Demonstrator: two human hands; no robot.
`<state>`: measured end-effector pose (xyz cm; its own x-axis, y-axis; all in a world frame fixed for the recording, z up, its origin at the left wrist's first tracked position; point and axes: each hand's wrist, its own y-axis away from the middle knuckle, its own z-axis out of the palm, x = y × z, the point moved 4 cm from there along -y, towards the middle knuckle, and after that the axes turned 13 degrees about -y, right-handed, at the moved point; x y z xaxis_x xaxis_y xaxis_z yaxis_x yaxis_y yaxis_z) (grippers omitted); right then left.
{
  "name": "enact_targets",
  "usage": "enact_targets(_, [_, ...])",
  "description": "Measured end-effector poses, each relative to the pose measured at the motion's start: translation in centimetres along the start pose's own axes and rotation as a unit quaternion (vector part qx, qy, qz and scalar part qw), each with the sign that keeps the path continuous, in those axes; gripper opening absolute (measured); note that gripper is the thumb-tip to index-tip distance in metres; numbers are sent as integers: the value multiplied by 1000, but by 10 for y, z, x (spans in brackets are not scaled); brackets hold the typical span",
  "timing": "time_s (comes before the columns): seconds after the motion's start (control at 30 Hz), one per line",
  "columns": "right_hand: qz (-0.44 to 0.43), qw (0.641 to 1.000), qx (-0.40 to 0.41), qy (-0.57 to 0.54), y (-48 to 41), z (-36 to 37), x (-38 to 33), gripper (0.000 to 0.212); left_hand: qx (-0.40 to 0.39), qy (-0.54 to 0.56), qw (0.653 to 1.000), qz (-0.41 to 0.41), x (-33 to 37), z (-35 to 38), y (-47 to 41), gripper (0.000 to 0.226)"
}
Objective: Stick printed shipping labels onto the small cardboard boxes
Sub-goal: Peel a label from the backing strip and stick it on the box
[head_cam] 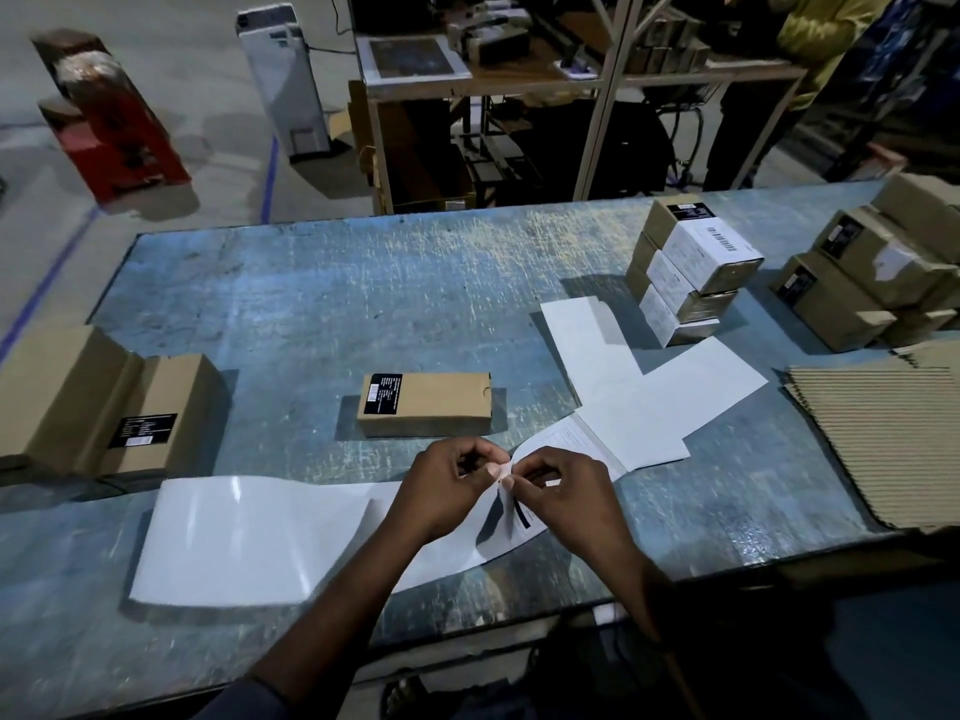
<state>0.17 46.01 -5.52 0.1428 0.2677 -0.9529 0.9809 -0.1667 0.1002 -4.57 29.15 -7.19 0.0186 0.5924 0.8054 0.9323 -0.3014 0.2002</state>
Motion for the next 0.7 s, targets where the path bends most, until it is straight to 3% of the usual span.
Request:
enact_targets(0.17, [-20,1000,-1,-21,1,3,1,13,-26,53,998,-19,-1,3,-1,19])
enact_targets(0.5, [18,998,-22,-60,-5,-6,5,15,-36,180,982,-42,-6,-2,2,53])
enact_targets(0.7, [3,998,-12,-63,-5,-5,-3,17,-42,143,989,0,4,-5,3,56])
